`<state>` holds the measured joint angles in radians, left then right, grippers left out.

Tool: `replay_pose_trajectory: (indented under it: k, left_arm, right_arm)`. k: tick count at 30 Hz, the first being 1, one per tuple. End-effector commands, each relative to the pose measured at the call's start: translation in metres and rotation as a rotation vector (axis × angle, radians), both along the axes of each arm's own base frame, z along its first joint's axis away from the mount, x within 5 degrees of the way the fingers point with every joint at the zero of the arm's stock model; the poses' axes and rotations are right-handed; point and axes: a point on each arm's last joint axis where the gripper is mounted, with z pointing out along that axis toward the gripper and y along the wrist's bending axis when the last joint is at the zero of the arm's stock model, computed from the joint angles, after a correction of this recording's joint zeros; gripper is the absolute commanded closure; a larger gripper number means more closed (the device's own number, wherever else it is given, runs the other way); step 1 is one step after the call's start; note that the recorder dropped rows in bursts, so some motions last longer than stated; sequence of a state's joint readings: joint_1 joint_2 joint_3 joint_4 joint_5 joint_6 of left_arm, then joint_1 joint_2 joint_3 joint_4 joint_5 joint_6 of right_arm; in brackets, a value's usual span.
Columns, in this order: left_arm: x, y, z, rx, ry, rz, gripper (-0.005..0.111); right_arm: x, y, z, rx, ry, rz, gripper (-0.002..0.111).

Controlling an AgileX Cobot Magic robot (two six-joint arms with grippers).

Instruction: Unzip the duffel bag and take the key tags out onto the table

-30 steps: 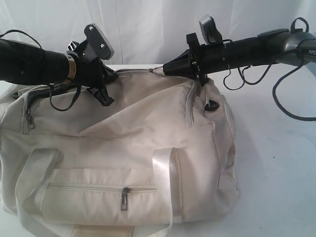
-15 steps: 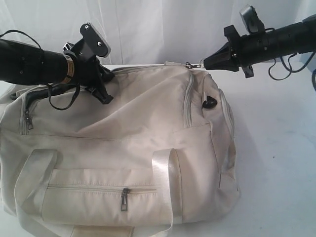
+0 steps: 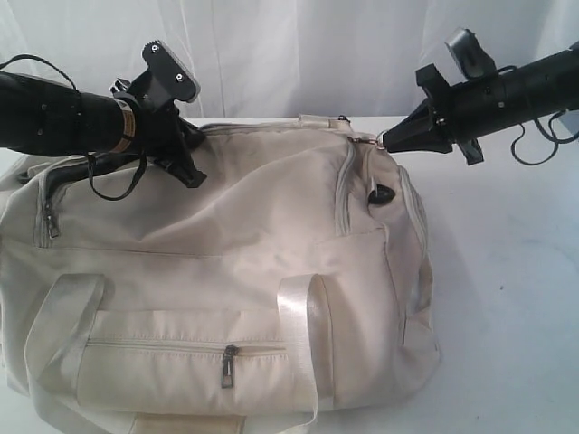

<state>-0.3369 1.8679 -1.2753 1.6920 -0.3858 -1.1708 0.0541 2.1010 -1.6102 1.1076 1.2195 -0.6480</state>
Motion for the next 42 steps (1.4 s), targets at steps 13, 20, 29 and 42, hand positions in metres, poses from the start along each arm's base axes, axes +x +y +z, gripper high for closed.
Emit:
replay_pose_trajectory:
  k: [13, 20, 29, 42]
  left_arm:
    - [0.006, 0.013, 0.004, 0.04, -0.031, 0.126, 0.107]
    - [0.007, 0.015, 0.004, 0.052, -0.036, 0.148, 0.107]
    - [0.007, 0.015, 0.004, 0.021, -0.022, 0.168, 0.107]
    - [0.007, 0.015, 0.004, 0.022, -0.023, 0.167, 0.107]
  right_arm:
    - [-0.046, 0.054, 0.043, -0.19, -0.117, 0.212, 0.108]
    - [-0.065, 0.05, 0.059, -0.187, -0.142, 0.213, 0.108]
    - [-0.09, 0.051, 0.051, -0.226, -0.099, 0.256, 0.108]
    - [-0.159, 0.068, 0.061, -0.237, -0.105, 0.375, 0.108]
